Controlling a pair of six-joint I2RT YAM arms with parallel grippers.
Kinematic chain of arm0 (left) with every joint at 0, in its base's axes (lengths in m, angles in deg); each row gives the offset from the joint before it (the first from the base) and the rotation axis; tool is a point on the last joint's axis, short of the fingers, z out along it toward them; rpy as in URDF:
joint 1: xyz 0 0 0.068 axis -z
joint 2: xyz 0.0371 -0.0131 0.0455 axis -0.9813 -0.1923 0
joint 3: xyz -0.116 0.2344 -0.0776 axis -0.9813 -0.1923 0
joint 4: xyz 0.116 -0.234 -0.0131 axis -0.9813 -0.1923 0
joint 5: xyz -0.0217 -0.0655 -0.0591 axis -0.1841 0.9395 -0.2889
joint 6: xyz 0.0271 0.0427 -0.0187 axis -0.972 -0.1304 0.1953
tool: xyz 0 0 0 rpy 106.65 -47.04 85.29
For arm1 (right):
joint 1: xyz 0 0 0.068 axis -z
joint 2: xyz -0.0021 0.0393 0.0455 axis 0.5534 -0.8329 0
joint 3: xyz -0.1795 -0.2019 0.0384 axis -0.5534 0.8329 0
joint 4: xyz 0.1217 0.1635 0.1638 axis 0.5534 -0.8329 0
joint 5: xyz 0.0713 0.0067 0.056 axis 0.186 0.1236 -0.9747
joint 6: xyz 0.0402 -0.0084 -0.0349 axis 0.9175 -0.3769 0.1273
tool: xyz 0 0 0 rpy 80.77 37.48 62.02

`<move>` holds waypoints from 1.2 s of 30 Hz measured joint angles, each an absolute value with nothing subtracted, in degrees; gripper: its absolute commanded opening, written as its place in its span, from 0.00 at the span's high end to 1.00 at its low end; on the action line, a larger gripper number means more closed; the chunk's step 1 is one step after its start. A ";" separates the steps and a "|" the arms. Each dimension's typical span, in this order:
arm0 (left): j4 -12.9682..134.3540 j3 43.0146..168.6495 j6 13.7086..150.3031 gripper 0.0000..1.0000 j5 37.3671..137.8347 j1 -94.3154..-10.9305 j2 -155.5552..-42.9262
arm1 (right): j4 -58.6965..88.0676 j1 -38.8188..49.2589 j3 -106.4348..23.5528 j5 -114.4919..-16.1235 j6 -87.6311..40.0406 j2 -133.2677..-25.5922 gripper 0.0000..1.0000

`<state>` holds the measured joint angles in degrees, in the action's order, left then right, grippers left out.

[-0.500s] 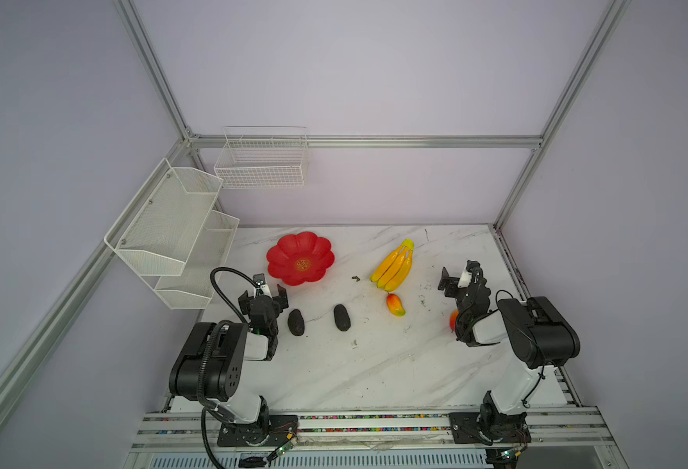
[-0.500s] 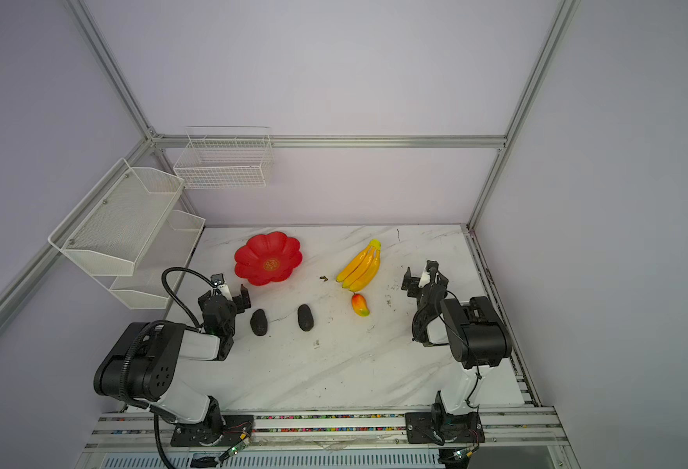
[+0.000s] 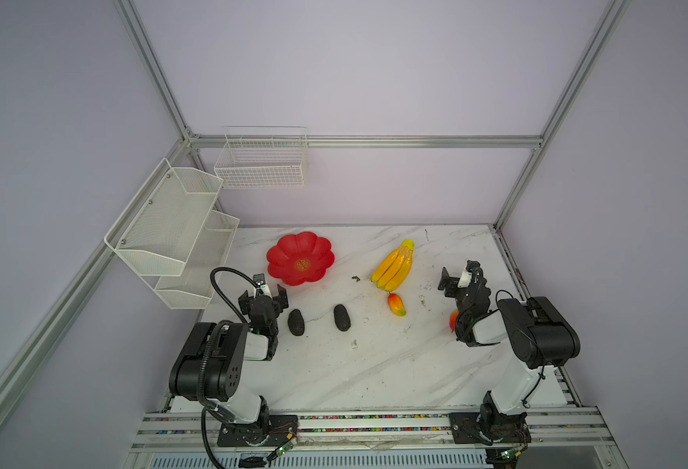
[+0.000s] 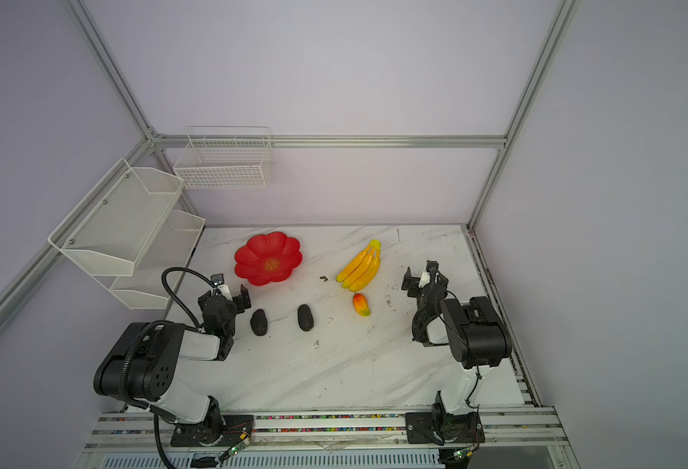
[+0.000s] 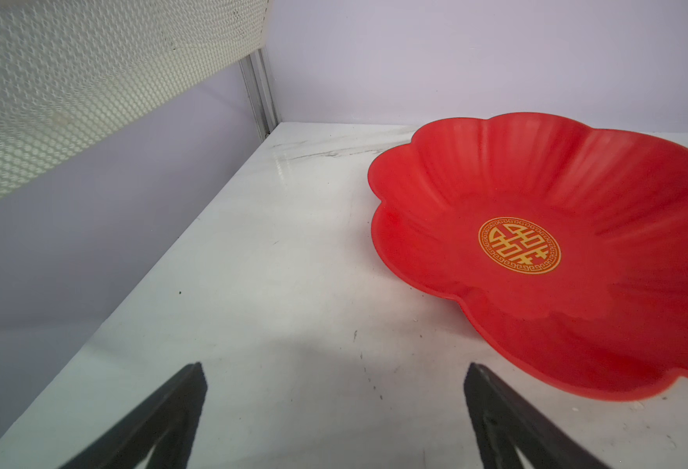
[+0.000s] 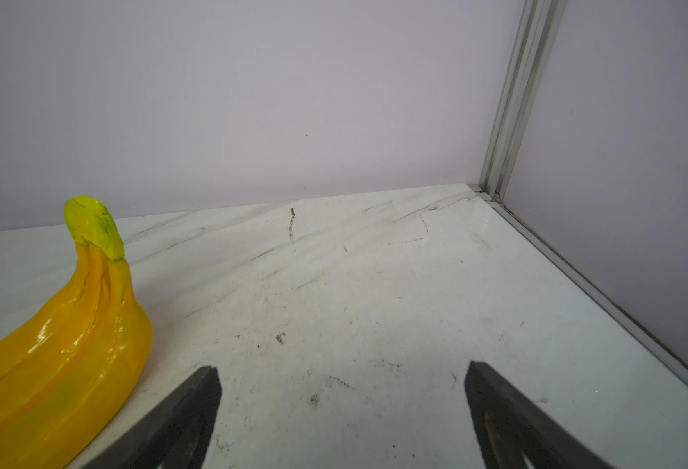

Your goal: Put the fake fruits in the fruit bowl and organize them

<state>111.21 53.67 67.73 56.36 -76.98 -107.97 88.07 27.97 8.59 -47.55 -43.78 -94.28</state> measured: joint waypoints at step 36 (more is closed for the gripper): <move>65.31 77.88 66.55 0.00 89.56 -55.25 -94.68 | 46.06 28.06 -33.03 -95.44 -52.08 -107.74 0.18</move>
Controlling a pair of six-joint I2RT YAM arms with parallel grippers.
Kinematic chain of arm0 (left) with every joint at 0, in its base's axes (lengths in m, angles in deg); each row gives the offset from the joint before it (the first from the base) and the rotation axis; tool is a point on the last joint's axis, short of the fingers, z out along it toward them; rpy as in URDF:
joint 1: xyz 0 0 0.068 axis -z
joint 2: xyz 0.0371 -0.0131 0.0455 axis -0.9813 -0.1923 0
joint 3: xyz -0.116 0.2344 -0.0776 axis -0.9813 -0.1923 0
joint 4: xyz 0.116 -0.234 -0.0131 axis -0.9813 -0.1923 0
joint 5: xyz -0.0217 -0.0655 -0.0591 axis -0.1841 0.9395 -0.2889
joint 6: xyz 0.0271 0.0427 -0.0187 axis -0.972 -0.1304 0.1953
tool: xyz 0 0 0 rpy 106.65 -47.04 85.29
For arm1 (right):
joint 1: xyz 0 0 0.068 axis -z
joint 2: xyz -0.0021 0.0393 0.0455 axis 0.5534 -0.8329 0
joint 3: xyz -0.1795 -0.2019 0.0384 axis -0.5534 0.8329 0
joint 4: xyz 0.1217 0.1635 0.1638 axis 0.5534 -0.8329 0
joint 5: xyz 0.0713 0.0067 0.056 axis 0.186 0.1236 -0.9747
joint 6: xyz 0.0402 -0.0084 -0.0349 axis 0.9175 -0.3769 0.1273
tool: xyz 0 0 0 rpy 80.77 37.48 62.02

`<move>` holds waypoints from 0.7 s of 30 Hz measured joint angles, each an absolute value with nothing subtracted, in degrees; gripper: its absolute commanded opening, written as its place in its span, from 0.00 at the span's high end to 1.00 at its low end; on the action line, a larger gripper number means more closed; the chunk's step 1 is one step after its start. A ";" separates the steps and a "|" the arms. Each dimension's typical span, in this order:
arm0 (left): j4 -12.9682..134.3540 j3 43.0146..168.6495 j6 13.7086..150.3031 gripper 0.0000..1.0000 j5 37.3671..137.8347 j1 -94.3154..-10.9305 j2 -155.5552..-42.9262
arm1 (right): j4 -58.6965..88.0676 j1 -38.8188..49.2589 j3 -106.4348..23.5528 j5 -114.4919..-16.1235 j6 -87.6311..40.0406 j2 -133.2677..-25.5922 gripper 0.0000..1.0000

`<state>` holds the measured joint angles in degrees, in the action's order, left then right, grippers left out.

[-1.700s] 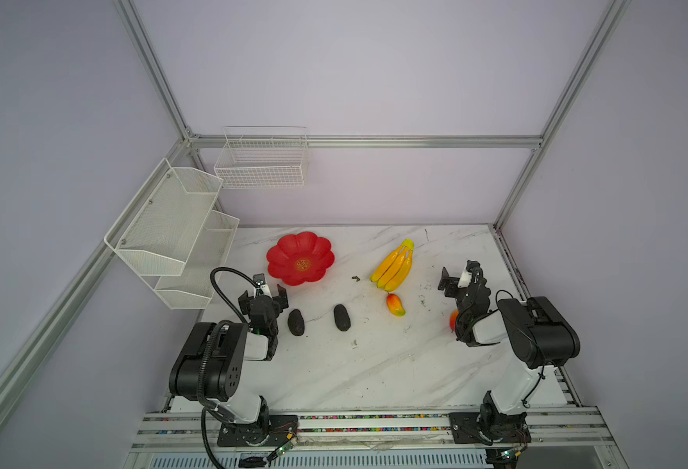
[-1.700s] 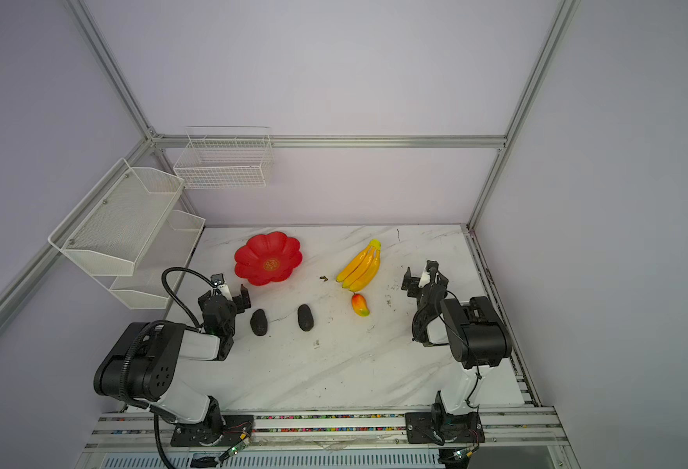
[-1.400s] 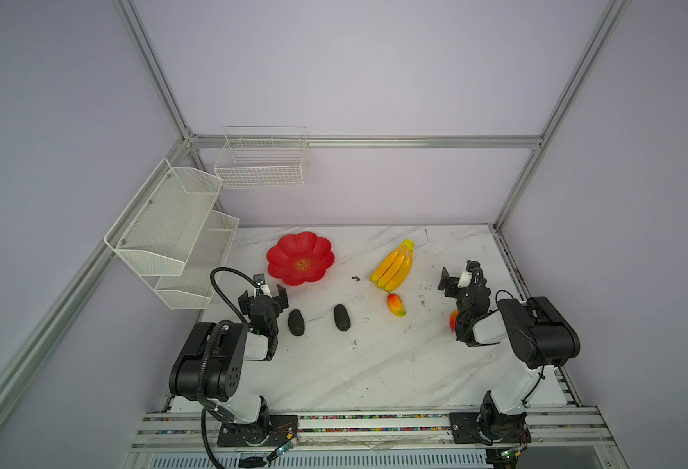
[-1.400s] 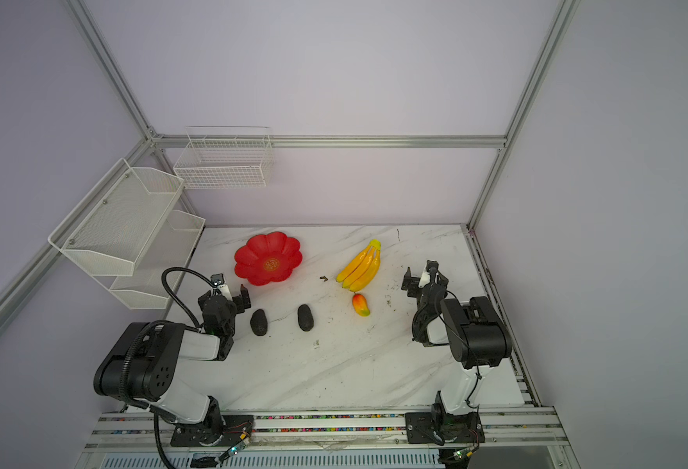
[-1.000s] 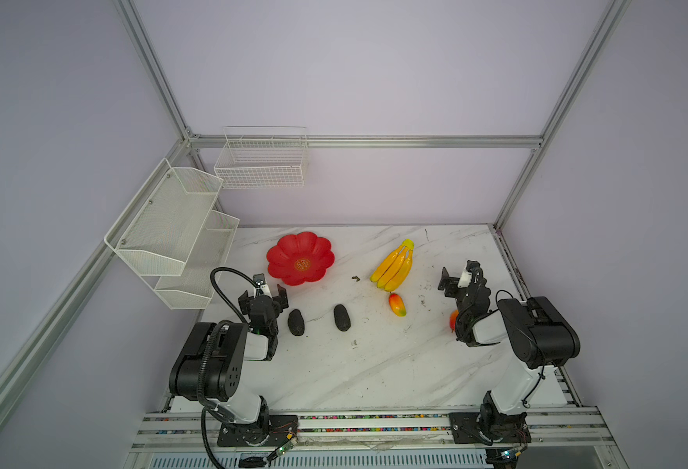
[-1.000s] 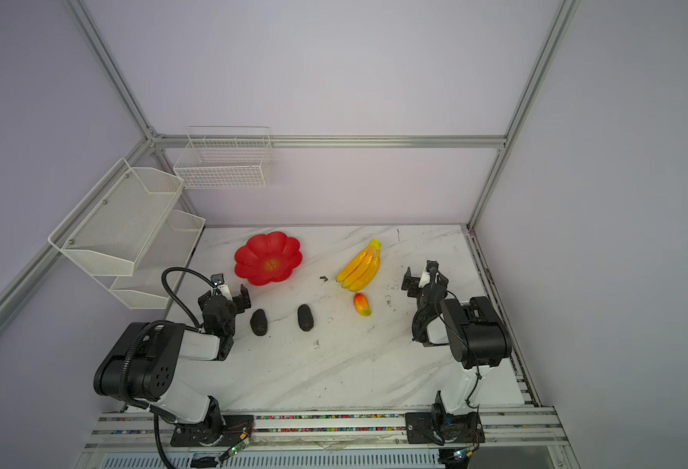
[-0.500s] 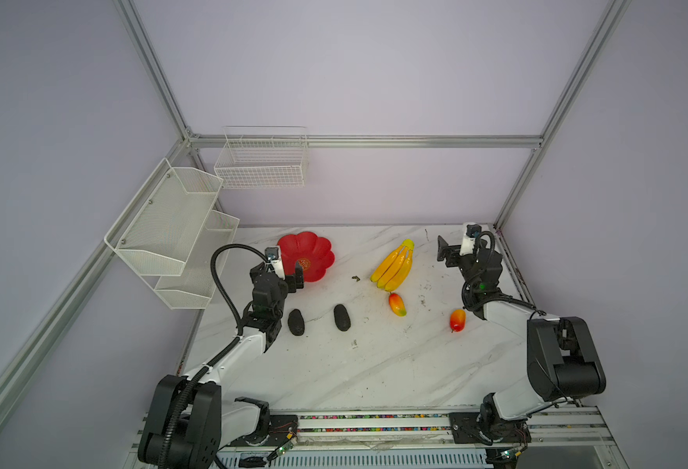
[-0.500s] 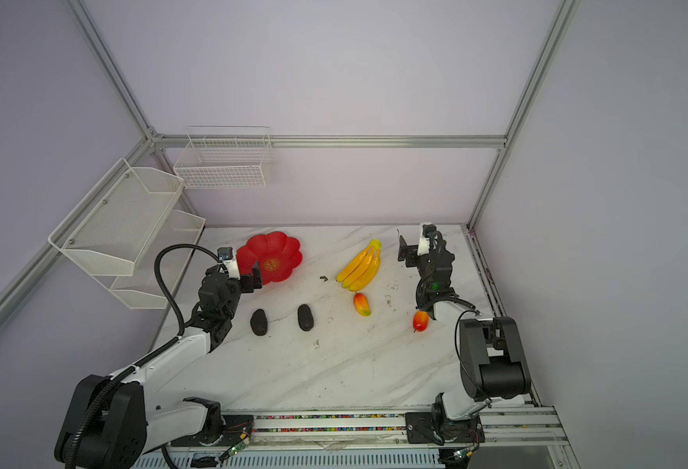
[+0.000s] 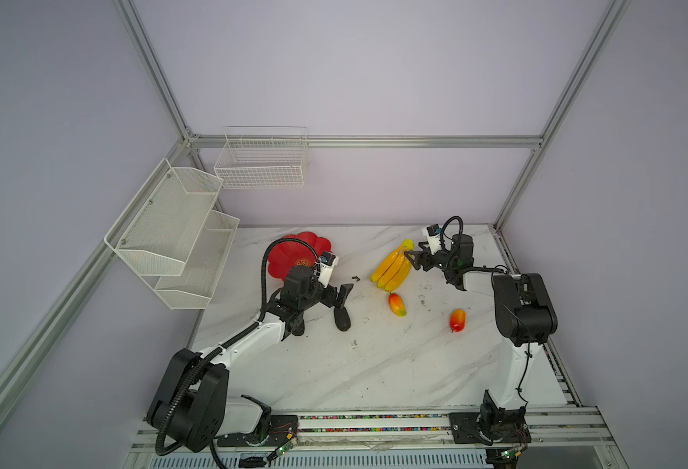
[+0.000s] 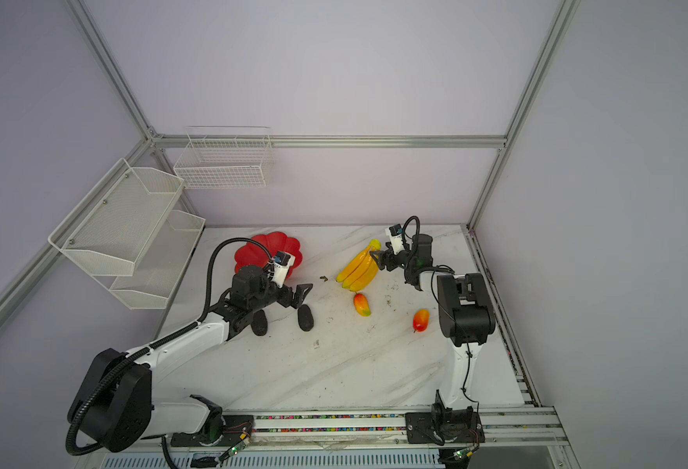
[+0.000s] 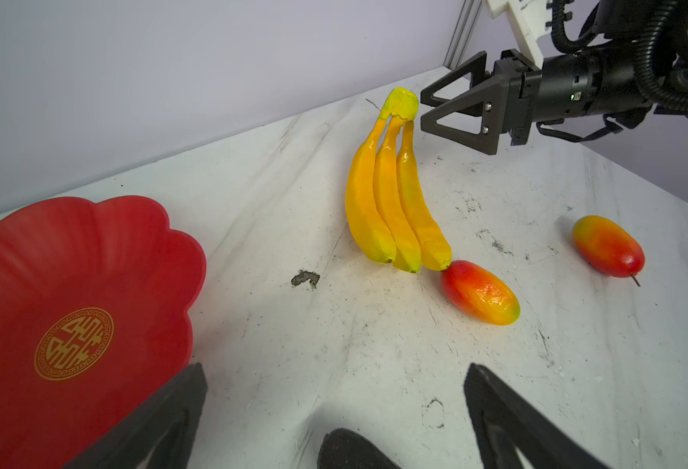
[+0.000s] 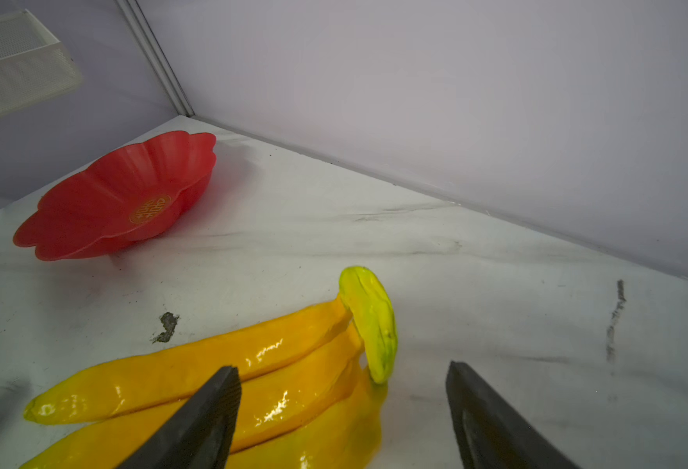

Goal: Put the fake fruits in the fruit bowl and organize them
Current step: 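Grasp the banana stem with the right gripper while the left arm reaches forward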

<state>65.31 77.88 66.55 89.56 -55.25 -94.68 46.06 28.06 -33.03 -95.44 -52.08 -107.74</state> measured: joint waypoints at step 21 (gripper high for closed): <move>64.92 78.45 66.18 0.00 87.95 -54.33 -94.83 | 31.42 28.06 -50.32 -100.14 -52.52 -117.86 0.49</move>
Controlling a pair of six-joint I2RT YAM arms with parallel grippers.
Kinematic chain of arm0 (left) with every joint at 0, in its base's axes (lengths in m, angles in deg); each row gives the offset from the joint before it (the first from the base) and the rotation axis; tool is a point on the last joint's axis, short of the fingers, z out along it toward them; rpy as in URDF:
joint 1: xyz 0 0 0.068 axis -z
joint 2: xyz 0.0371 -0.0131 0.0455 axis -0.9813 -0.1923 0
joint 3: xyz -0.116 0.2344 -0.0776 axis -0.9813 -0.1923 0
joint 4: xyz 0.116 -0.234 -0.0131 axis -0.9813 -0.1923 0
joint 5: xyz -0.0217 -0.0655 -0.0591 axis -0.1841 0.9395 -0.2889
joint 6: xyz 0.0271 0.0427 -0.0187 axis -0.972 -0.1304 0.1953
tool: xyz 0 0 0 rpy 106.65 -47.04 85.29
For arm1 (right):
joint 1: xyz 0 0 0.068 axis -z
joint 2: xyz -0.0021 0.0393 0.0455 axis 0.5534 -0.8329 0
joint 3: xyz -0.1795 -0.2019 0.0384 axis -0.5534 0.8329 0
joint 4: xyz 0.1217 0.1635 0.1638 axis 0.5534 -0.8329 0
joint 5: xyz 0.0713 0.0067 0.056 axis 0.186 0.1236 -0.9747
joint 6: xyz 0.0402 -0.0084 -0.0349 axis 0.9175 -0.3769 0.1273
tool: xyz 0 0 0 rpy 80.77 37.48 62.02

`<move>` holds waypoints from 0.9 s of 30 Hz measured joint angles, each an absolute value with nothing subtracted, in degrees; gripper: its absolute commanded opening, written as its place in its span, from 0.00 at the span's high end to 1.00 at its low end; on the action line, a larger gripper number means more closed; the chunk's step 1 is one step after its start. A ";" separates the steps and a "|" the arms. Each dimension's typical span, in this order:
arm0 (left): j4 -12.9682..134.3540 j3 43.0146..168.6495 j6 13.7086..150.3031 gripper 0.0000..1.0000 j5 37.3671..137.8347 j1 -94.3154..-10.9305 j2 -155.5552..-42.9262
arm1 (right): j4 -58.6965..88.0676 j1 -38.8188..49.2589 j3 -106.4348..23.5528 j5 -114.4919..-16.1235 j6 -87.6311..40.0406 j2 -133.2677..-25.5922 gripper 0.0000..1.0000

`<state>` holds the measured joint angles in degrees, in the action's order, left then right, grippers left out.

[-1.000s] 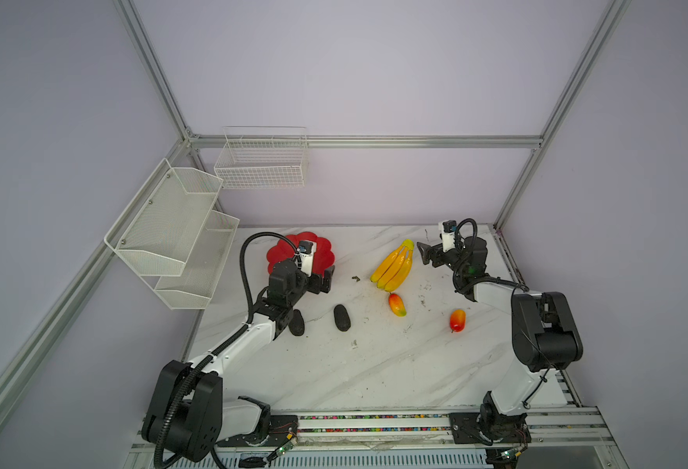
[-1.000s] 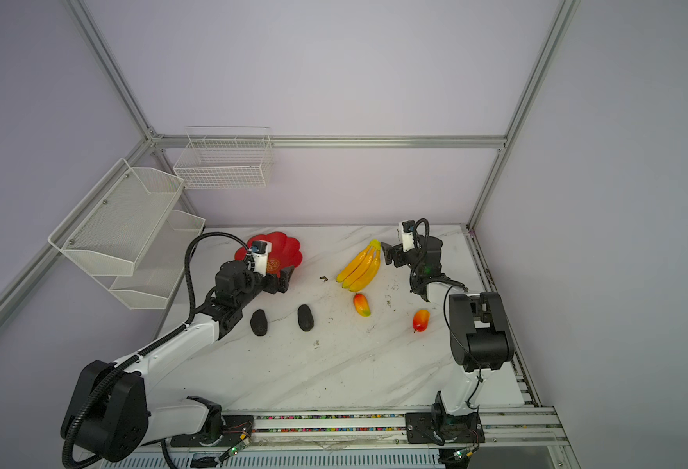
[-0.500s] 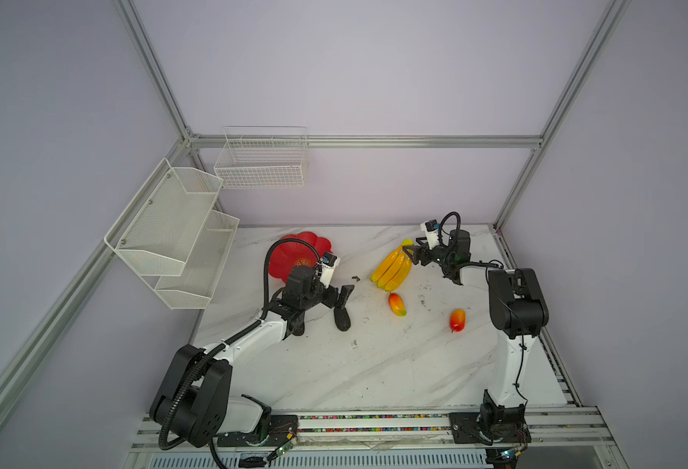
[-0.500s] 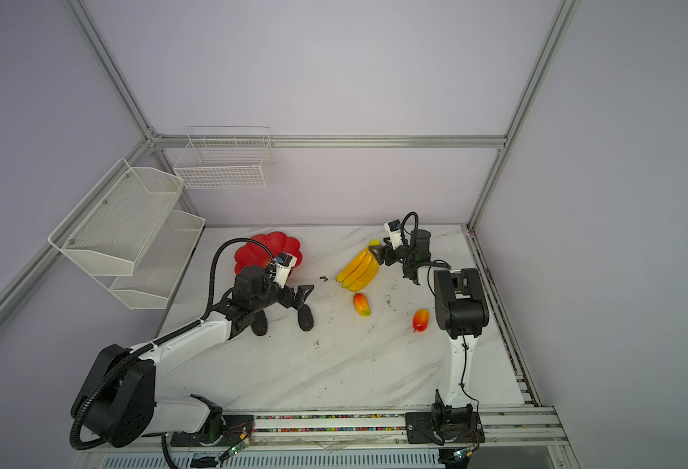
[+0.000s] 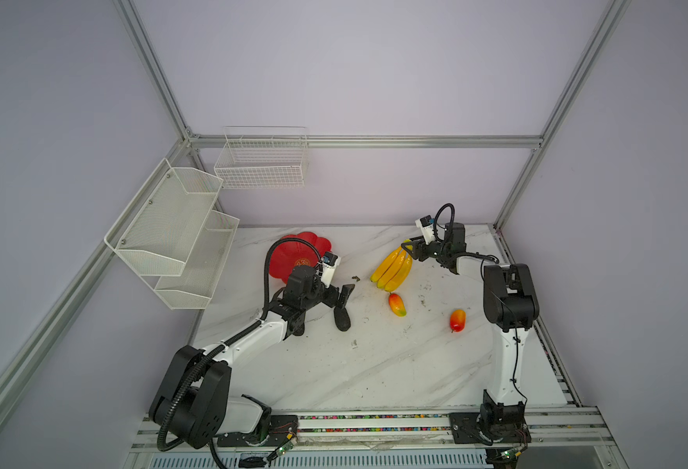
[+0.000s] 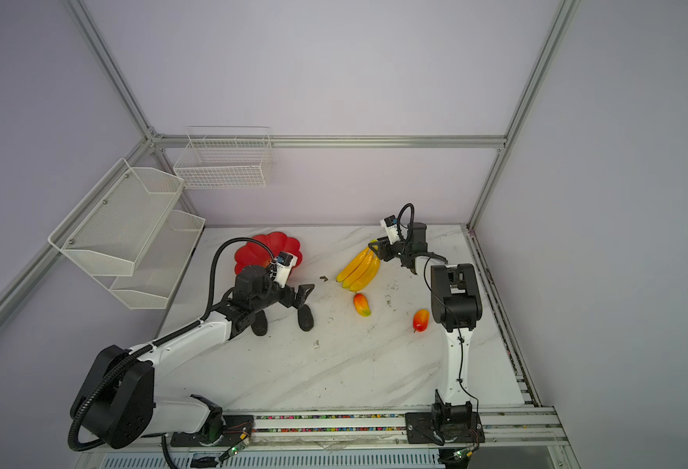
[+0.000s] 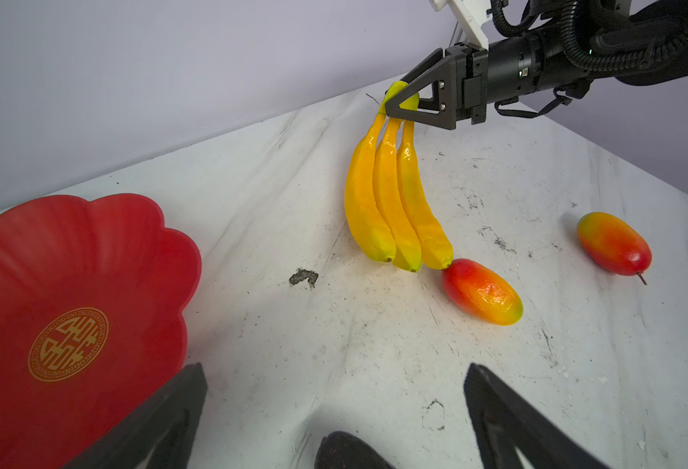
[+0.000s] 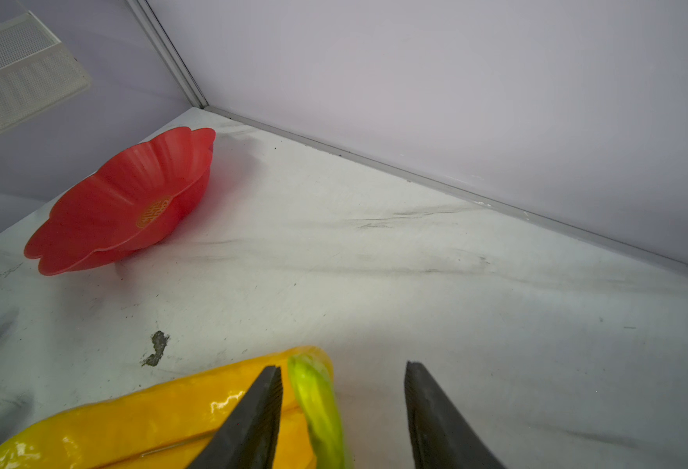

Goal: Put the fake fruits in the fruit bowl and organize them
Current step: 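Grasp the banana stem with the right gripper while the left arm reaches forward, then lift the banana bunch with the right gripper and lower it into the red bowl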

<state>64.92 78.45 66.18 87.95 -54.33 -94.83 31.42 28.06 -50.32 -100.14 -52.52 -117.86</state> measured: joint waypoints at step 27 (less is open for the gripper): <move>63.04 78.43 65.17 0.00 77.21 -54.03 -91.34 | 35.44 27.08 -51.47 -99.46 -45.20 -117.95 0.97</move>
<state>63.04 78.43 65.17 77.21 -54.03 -91.34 35.44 27.08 -51.47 -99.46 -45.20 -117.95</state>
